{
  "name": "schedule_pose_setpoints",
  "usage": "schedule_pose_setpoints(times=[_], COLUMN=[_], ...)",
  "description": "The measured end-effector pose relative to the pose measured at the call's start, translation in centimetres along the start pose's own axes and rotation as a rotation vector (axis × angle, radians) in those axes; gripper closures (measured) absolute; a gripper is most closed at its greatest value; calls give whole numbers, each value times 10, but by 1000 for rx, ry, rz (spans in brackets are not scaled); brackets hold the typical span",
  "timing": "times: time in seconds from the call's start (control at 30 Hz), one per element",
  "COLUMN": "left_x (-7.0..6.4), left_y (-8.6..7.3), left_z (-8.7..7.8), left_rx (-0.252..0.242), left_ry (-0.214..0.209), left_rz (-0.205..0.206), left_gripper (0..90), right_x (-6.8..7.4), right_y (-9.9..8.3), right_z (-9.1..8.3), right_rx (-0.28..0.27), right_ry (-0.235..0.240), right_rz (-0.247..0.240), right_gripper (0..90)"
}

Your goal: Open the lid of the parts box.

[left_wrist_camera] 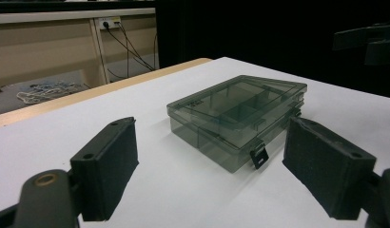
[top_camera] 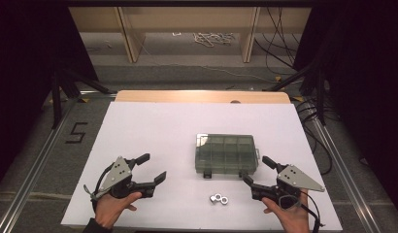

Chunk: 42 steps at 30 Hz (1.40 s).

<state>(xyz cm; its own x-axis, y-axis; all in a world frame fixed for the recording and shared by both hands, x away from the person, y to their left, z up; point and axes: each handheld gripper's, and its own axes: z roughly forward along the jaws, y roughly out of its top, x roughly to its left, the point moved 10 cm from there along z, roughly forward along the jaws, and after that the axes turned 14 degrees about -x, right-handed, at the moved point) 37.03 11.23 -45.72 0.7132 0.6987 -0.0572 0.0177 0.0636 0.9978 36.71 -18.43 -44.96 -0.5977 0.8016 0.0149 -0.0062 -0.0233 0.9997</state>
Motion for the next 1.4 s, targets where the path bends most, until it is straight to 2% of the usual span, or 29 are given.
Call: schedule_pose_setpoints(times=[0.43, 0.47, 0.63, 0.83, 0.87, 0.93, 1.03, 1.07, 1.13, 1.27, 1.3, 1.33, 1.4], left_x=[-1, 0, -2, -3, -4, -3, -4, -4, -4, -5, -6, -5, -8], left_y=[-3, -3, -4, -3, -4, -4, -5, -5, -5, -5, -6, -6, -7], left_z=[1, 2, 2, 4, 4, 4, 5, 6, 5, 7, 8, 9, 12], left_rx=[15, 16, 21, 9, 15, 20, 23, 16, 27, 25, 22, 25, 33], left_ry=[-4, -13, -11, -26, -8, -14, -17, -30, -26, -22, -18, -23, -29], left_rz=[3, 13, -8, -6, -29, -16, -18, -17, -8, -19, -36, -21, -19], left_gripper=[188, 190, 196, 201, 203, 208, 210, 211, 211, 220, 221, 223, 239], right_x=[2, 2, 3, 3, 3, 1, 0, 0, 0, -2, -3, -6, -9], right_y=[-3, -3, -3, -3, -4, -4, -4, -5, -5, -5, -5, -5, -5], right_z=[0, 0, 1, 1, 1, 1, 1, 1, 1, 1, 1, 0, 0], right_rx=[22, 23, 18, 24, 29, 31, 34, 37, 37, 35, 41, 50, 47], right_ry=[12, 12, 7, 12, 14, 8, 8, 8, 8, 2, 6, -2, -13], right_rz=[-8, -11, -16, -21, -21, -22, -21, -20, -20, -23, -25, -30, -36], right_gripper=[155, 155, 155, 155, 156, 156, 156, 156, 157, 159, 159, 161, 163])
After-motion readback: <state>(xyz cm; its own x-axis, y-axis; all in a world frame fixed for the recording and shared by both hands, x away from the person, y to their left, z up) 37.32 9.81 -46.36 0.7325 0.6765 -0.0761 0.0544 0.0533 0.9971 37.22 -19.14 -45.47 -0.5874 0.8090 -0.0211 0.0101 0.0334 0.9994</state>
